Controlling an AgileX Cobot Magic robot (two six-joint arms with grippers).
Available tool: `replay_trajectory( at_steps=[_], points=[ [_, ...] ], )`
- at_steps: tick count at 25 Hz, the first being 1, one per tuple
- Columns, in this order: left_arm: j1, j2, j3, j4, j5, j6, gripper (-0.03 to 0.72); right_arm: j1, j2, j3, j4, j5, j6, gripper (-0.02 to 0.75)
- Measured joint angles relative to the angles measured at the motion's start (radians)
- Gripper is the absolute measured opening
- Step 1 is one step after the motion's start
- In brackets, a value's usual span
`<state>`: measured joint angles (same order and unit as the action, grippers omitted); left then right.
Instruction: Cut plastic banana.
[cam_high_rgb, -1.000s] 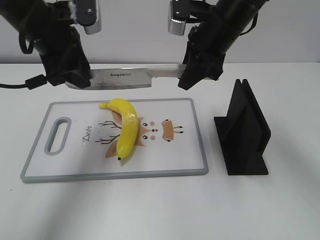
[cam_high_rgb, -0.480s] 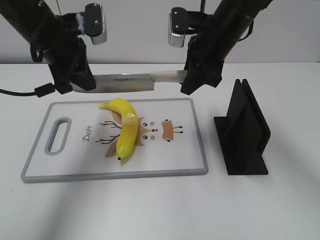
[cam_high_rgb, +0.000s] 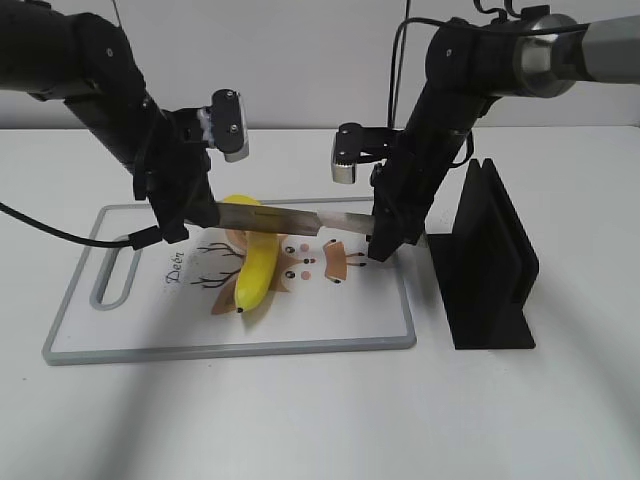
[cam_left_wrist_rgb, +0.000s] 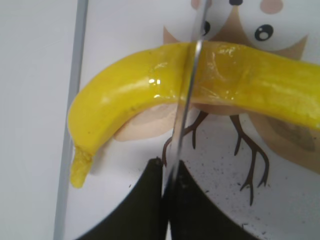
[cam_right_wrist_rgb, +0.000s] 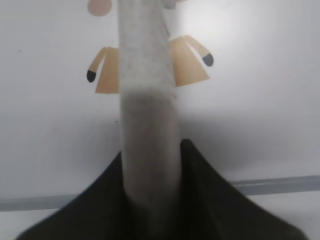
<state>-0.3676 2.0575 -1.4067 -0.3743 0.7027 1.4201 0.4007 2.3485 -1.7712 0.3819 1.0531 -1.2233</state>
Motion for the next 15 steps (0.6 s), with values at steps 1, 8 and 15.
replay_trajectory(
  at_steps=[1,8,15],
  points=[
    [0.000,-0.001,0.000,-0.001,0.000,0.001,-0.013,0.000,-0.002,-0.001,-0.002,0.001,0.003,0.204],
    [-0.005,-0.058,0.020,-0.008,0.016,-0.009,-0.014,0.003,-0.078,0.010,-0.023,0.013,0.024,0.204],
    [-0.010,-0.289,0.020,-0.014,0.150,-0.019,-0.016,0.008,-0.302,0.011,-0.020,0.113,0.045,0.200]
  ],
)
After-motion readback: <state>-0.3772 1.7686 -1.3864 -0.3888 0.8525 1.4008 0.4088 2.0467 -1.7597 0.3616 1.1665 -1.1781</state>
